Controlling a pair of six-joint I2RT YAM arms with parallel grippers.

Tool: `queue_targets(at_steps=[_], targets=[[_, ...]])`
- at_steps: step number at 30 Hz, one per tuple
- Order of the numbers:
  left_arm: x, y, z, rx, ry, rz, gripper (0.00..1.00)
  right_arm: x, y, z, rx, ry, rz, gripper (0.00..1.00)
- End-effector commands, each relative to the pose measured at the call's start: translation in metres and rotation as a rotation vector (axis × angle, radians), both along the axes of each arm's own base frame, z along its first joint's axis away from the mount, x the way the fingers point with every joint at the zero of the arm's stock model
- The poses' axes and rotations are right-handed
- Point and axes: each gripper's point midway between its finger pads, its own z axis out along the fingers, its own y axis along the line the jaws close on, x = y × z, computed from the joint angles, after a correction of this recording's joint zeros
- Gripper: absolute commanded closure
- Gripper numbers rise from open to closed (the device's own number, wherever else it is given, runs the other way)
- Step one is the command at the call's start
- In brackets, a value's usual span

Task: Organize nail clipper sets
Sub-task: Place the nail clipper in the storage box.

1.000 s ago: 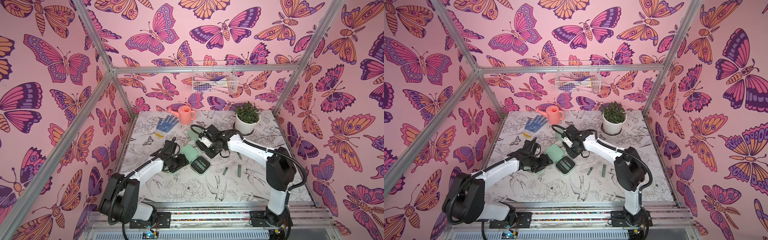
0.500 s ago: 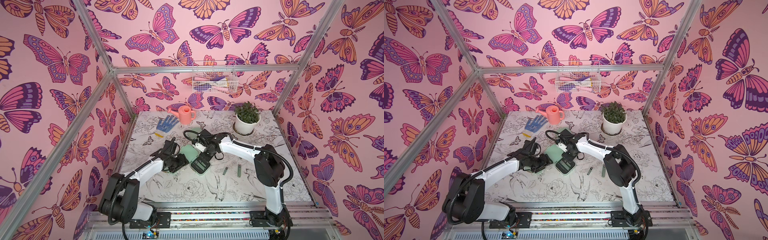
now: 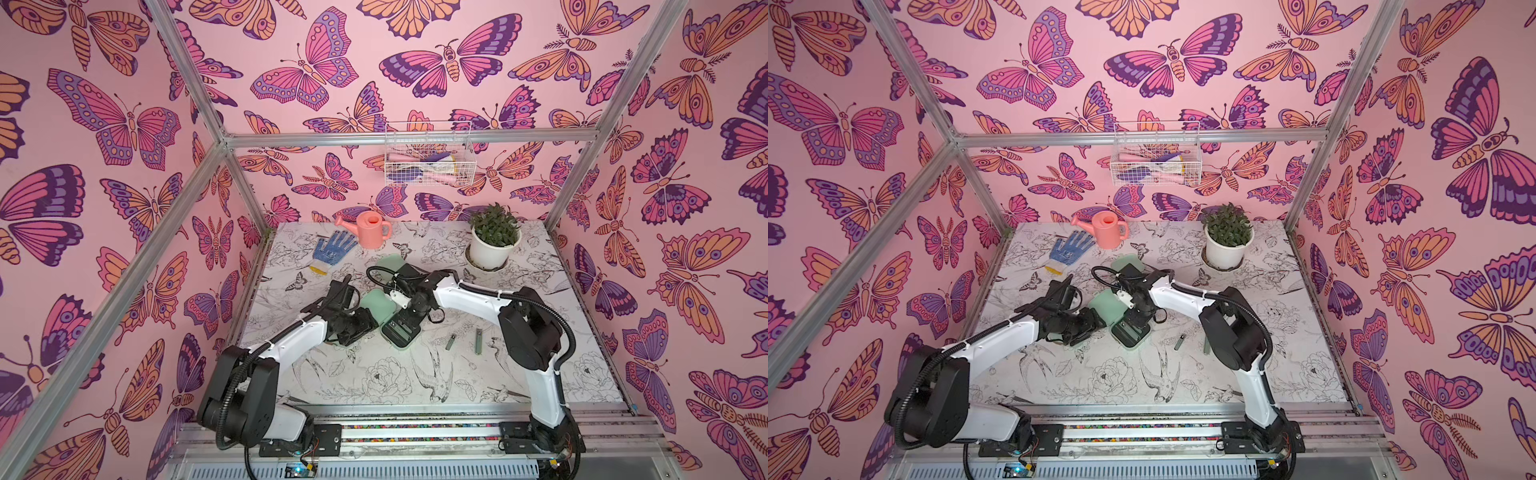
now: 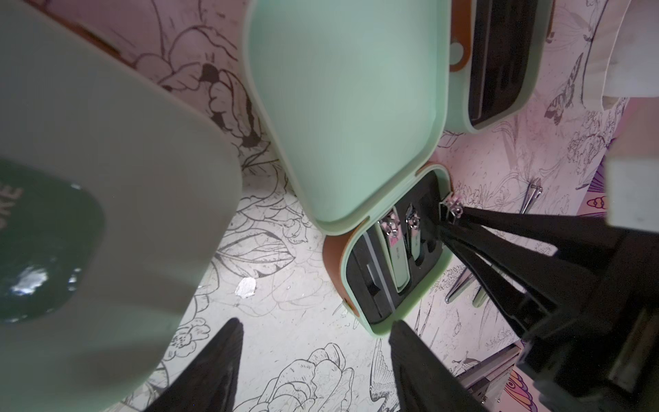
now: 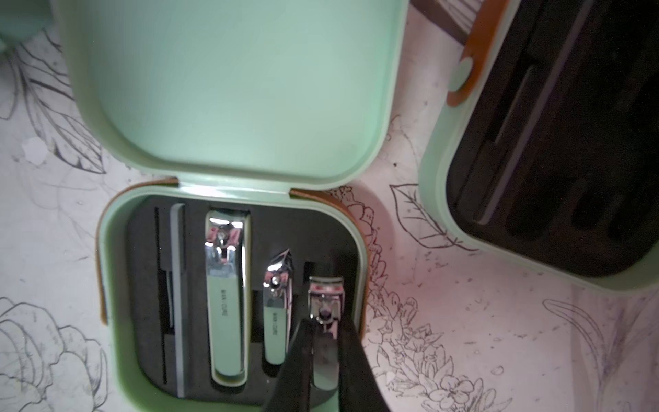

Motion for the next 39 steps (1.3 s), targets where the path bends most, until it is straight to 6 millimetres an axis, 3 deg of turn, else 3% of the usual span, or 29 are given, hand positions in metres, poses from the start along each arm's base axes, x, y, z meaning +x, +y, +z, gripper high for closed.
queue_targets(at_steps=[1,39], targets=[[-0.003,-0.002,-0.004,-0.006,0.017,-0.005,0.33,-0.003,0.002,-0.007,-0.006,0.013,-0.004,0.94],[-0.005,-0.002,-0.005,-0.005,0.018,-0.010,0.33,-0.029,-0.007,-0.031,-0.064,0.091,-0.083,0.94]])
